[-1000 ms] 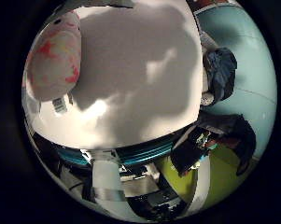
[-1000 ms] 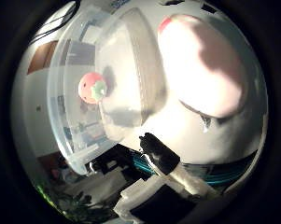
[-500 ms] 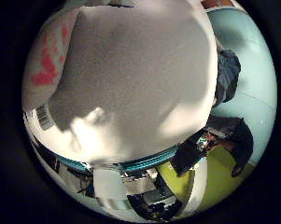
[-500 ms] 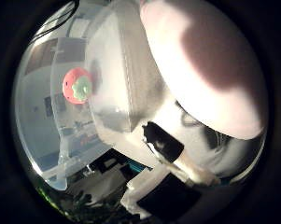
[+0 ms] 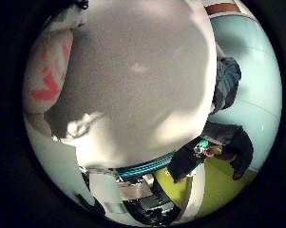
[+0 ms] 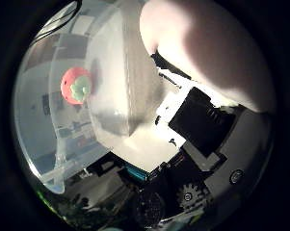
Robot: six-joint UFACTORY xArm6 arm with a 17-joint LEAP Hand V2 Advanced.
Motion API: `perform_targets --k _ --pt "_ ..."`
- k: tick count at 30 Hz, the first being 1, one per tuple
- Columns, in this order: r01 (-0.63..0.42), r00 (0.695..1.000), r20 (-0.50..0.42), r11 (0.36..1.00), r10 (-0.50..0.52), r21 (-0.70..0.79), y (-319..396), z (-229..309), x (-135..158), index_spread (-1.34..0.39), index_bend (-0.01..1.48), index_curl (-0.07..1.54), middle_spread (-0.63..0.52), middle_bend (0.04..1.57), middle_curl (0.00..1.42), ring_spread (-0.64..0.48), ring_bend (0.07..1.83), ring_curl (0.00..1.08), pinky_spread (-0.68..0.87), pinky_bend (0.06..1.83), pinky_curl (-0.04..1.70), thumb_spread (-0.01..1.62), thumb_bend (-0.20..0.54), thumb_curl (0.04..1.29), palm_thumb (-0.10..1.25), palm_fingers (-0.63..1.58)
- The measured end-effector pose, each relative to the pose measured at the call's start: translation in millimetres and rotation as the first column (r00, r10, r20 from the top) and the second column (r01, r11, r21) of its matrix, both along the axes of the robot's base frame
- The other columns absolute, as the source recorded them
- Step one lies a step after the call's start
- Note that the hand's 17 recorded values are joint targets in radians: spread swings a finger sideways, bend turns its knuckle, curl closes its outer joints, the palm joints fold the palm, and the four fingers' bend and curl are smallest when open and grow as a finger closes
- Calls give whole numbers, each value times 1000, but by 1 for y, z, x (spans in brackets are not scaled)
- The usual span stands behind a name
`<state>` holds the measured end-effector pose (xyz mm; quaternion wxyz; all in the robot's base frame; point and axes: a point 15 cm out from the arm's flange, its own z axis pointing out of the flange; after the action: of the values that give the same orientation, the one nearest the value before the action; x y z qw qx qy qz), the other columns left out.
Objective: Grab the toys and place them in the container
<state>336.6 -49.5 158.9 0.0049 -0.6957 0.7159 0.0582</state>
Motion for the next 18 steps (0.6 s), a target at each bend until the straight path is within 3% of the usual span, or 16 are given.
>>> perform_targets --k 4,10,18 --pt "-1 1000 2 1000 1 -23 -10 21 -7 -303 1066 864 -203 1268 863 -246 1375 701 -206 1443 649 959 -9 598 1079 1058" --pt "-40 995 -94 996 33 -76 -28 73 -23 -266 1076 906 -177 1303 880 -246 1374 758 -184 1412 750 940 -14 669 1070 1032" --pt "-27 999 -26 990 24 -142 -46 146 -14 -258 1072 938 -166 1317 880 -252 1353 807 -169 1360 859 934 -15 717 1037 1022"
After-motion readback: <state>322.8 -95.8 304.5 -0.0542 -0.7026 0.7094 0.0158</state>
